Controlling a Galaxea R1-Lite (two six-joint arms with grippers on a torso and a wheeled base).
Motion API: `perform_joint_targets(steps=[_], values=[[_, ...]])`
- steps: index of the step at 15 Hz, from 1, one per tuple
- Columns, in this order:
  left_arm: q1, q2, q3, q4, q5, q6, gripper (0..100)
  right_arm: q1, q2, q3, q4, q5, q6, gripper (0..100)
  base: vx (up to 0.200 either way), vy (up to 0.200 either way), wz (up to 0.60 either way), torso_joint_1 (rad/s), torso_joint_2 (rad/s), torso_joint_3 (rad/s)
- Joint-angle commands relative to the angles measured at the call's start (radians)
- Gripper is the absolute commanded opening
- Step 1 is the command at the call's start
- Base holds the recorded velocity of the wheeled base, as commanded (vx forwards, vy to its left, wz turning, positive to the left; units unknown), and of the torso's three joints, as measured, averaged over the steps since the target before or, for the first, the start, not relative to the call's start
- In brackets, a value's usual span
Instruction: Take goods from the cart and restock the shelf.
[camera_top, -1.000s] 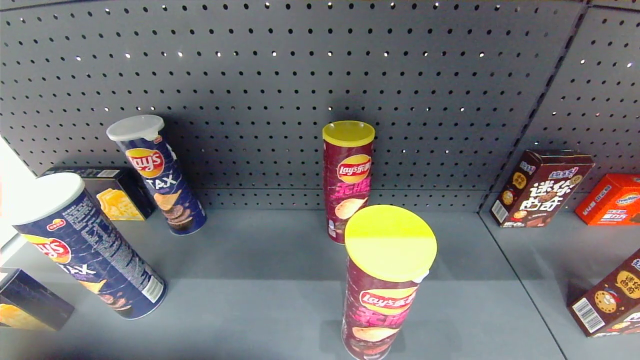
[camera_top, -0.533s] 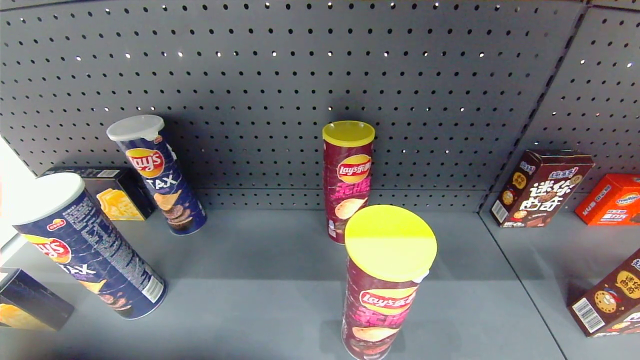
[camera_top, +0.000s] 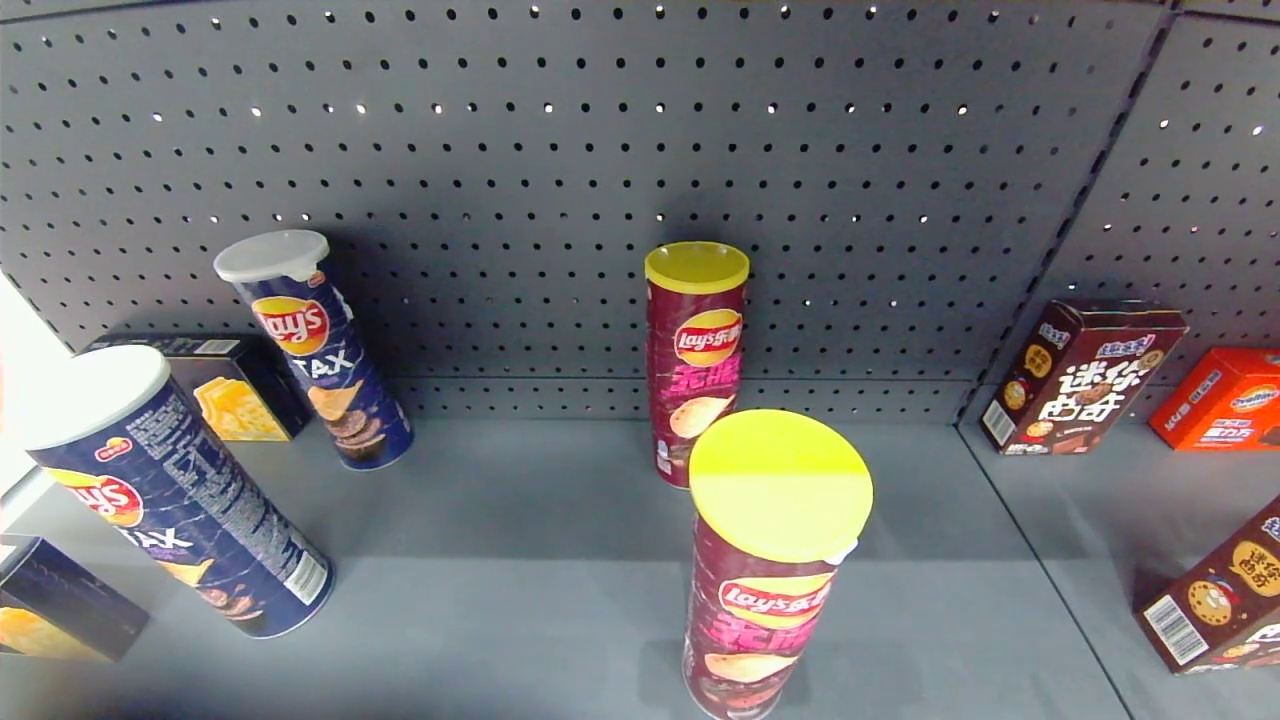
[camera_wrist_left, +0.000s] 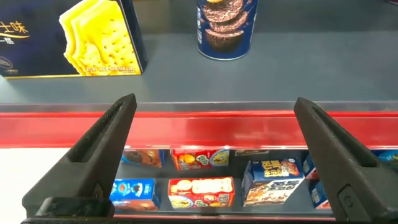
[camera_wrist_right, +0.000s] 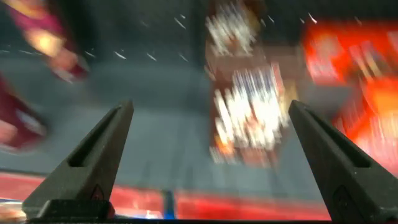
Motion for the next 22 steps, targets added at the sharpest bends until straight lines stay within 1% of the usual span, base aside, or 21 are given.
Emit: perform_joint_targets(steps=[1,3,5,7,9,10,12,15,21,22], values=[[0.000,0.002,0.000,0.000,0.000,0.000,100,0.104,0.355,-0.206,-0.030,0.091,-0.027,100,0.000,0.000,0.00,0.000,0.00,0.000],[0.000,0.001,0.000,0.000,0.000,0.000,100,0.146,0.474,-0.244,-0.085,0.101,-0.075,100,0.000,0.000,0.00,0.000,0.00,0.000],[0.000,0.002,0.000,0.000,0.000,0.000,100,0.236,0.629,-0.257,-0.180,0.103,-0.115,100,0.000,0.000,0.00,0.000,0.00,0.000],[0.000,0.002,0.000,0.000,-0.001,0.000,100,0.293,0.715,-0.270,-0.231,0.117,-0.146,100,0.000,0.000,0.00,0.000,0.00,0.000],[0.000,0.002,0.000,0.002,-0.001,0.000,100,0.342,0.789,-0.287,-0.235,0.131,-0.190,100,0.000,0.000,0.00,0.000,0.00,0.000],[0.000,0.002,0.000,0.002,-0.001,0.000,100,0.345,0.793,-0.289,-0.235,0.132,-0.192,100,0.000,0.000,0.00,0.000,0.00,0.000],[0.000,0.002,0.000,0.002,-0.001,0.000,100,0.397,0.841,-0.303,-0.235,0.138,-0.195,100,0.000,0.000,0.00,0.000,0.00,0.000],[0.000,0.002,-0.002,0.003,-0.003,0.000,100,0.433,0.859,-0.304,-0.234,0.138,-0.196,100,0.000,0.000,0.00,0.000,0.00,0.000],[0.000,0.002,0.000,0.002,-0.003,0.000,100,0.526,0.915,-0.295,-0.231,0.135,-0.196,100,0.000,0.000,0.00,0.000,0.00,0.000],[0.000,0.002,0.000,0.002,-0.003,0.000,100,0.552,0.930,-0.293,-0.231,0.135,-0.196,100,0.000,0.000,0.00,0.000,0.00,0.000]])
